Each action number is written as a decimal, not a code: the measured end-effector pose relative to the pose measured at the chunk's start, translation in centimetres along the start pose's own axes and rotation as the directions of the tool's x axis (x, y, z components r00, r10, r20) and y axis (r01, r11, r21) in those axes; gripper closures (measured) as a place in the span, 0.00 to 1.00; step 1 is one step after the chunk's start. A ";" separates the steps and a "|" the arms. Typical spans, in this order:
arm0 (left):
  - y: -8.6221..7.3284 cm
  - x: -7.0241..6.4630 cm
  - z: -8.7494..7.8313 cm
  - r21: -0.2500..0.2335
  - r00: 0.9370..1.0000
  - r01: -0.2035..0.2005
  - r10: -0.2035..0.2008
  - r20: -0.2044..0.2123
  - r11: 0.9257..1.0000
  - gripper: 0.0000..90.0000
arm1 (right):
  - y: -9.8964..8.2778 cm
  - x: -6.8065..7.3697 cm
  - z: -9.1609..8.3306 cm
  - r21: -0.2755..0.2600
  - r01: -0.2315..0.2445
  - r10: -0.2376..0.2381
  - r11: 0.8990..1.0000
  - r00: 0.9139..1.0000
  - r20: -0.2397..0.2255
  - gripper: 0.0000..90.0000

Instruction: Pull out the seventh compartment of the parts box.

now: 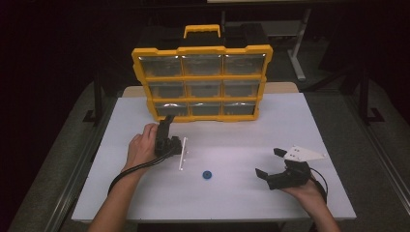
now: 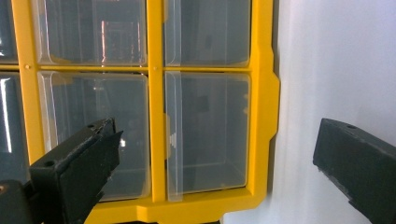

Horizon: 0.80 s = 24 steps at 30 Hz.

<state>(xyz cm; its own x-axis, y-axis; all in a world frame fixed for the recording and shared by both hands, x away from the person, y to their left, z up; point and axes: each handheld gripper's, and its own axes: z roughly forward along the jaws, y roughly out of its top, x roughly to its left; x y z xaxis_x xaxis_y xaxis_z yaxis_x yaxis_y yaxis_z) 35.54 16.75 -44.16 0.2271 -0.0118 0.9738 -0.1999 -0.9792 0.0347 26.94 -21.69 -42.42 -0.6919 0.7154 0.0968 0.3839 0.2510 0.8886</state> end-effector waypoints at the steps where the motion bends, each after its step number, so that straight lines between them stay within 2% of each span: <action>1: 0.0 0.0 0.0 0.003 1.000 0.000 0.000 0.001 1.000 0.01 | 0.0 0.0 0.0 0.000 0.000 0.000 1.000 1.000 0.000 0.00; 6: -0.1 0.2 0.1 0.019 1.000 0.003 -0.003 0.004 1.000 0.01 | 0.0 -0.1 -0.1 -0.005 -0.008 0.008 1.000 1.000 0.002 0.00; 18: -0.3 0.7 0.8 0.012 1.000 0.016 -0.016 -0.008 1.000 0.01 | 0.0 -0.1 -0.1 -0.005 -0.008 0.008 1.000 1.000 0.005 0.00; 21: -0.3 1.0 0.8 0.039 1.000 -0.011 0.011 -0.007 0.999 0.01 | -0.1 -0.1 0.0 -0.002 -0.010 0.010 1.000 1.000 0.004 0.00; 24: -0.3 1.3 1.0 0.050 1.000 -0.017 0.018 -0.009 0.999 0.01 | -0.1 -0.2 0.0 -0.001 -0.011 0.011 1.000 1.000 0.004 0.00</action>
<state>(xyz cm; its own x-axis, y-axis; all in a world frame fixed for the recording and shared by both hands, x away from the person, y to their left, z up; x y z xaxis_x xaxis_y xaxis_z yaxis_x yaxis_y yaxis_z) 36.79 16.79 -43.12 0.2151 -0.0273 0.9762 -0.1561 -0.9877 0.0067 26.99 -21.84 -42.48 -0.6853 0.7207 0.1048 0.3910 0.2427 0.8878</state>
